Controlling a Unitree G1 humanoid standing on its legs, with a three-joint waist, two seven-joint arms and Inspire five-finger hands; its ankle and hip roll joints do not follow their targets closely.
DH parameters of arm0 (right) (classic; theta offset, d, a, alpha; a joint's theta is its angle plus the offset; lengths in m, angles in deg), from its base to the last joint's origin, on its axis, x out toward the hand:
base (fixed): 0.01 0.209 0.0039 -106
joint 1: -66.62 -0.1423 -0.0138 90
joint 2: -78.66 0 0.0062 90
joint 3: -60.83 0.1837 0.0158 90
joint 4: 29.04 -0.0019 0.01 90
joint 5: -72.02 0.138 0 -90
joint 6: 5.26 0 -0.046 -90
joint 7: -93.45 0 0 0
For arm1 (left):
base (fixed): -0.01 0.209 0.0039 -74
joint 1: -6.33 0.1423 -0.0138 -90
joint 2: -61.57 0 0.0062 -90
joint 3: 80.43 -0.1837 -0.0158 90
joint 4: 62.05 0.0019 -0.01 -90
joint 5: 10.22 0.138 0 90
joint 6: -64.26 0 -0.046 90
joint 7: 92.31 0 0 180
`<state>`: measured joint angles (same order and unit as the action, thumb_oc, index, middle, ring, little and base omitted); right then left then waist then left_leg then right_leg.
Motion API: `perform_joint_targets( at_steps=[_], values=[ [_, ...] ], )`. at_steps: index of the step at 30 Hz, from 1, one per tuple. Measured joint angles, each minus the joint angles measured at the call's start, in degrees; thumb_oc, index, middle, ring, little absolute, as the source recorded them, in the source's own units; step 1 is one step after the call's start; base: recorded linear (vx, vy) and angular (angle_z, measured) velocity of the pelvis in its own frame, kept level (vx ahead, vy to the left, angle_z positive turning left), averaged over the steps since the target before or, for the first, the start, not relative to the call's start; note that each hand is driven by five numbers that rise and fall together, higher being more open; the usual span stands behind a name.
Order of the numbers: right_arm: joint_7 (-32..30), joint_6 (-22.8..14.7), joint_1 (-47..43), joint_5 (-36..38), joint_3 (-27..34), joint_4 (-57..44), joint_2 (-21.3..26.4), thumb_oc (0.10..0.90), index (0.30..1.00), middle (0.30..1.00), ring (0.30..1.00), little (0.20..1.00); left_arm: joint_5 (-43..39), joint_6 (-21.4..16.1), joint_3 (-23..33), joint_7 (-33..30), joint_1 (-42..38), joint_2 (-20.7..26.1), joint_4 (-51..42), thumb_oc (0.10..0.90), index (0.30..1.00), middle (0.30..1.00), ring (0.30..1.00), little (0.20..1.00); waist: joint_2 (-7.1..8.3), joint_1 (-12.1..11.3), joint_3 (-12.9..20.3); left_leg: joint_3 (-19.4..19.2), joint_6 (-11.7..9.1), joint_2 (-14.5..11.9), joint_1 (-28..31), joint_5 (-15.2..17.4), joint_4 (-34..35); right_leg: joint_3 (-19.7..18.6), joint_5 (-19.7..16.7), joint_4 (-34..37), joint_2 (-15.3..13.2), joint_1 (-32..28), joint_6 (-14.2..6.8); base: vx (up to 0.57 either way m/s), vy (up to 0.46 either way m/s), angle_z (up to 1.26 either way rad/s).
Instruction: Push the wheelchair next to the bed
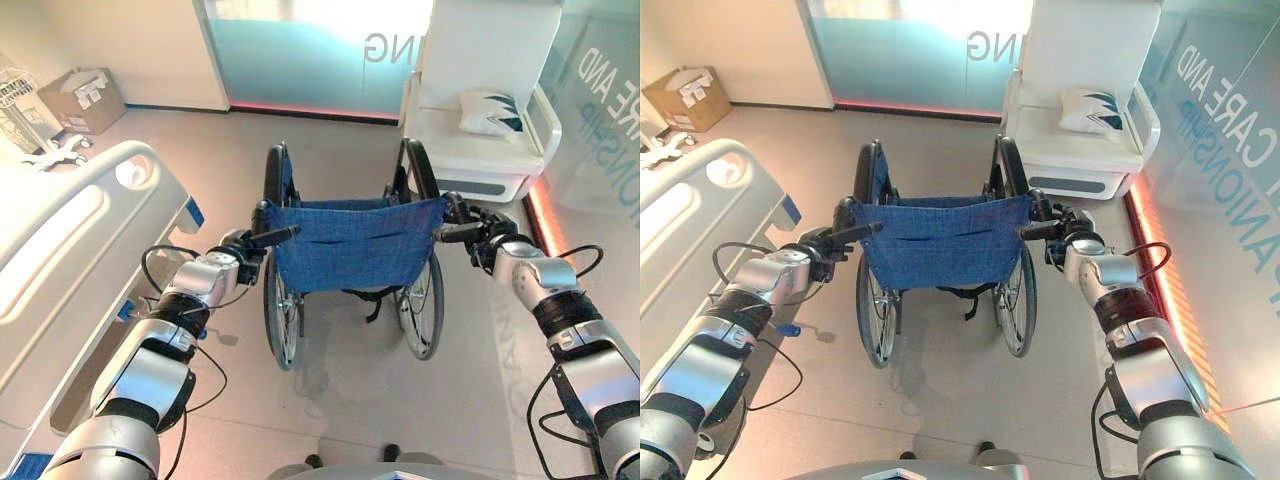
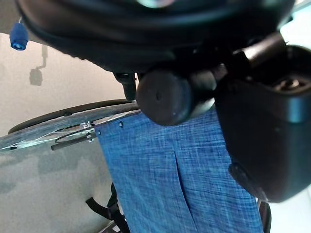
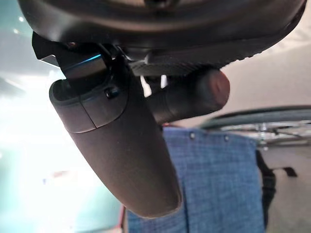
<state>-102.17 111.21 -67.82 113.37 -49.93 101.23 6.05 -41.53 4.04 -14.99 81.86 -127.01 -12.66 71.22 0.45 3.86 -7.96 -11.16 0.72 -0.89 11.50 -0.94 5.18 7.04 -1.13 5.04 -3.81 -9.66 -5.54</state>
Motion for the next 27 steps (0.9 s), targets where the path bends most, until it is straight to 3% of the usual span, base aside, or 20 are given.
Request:
perform_joint_targets(
  at_steps=[15, 27],
  values=[
    [10.13, 0.63, -2.46, -3.29, -2.75, 4.69, 2.02, 0.800, 0.900, 0.900, 0.900, 0.900, -0.02, -0.24, -1.65, 0.73, -0.36, -0.47, 0.67, 0.800, 0.900, 0.900, 0.900, 0.900, 0.00, -0.15, 0.00, 1.44, 0.21, 0.05, 0.34, -0.14, 0.00, 1.77, 0.01, 0.00, -0.12, -0.84, 0.01, 0.04, 0.006, 0.03],
    [12.21, -0.10, -2.46, -5.47, -4.21, 2.24, 3.52, 0.800, 0.900, 0.900, 0.900, 0.900, -0.01, -0.23, -1.63, 1.10, -0.35, -0.54, 0.60, 0.800, 0.900, 0.900, 0.900, 0.900, -0.02, -0.06, -0.02, 1.78, 0.28, 0.05, 0.16, -0.20, 0.00, 2.79, 0.02, 0.00, -0.21, -0.85, 0.02, 0.00, 0.000, 0.00]
  ],
)
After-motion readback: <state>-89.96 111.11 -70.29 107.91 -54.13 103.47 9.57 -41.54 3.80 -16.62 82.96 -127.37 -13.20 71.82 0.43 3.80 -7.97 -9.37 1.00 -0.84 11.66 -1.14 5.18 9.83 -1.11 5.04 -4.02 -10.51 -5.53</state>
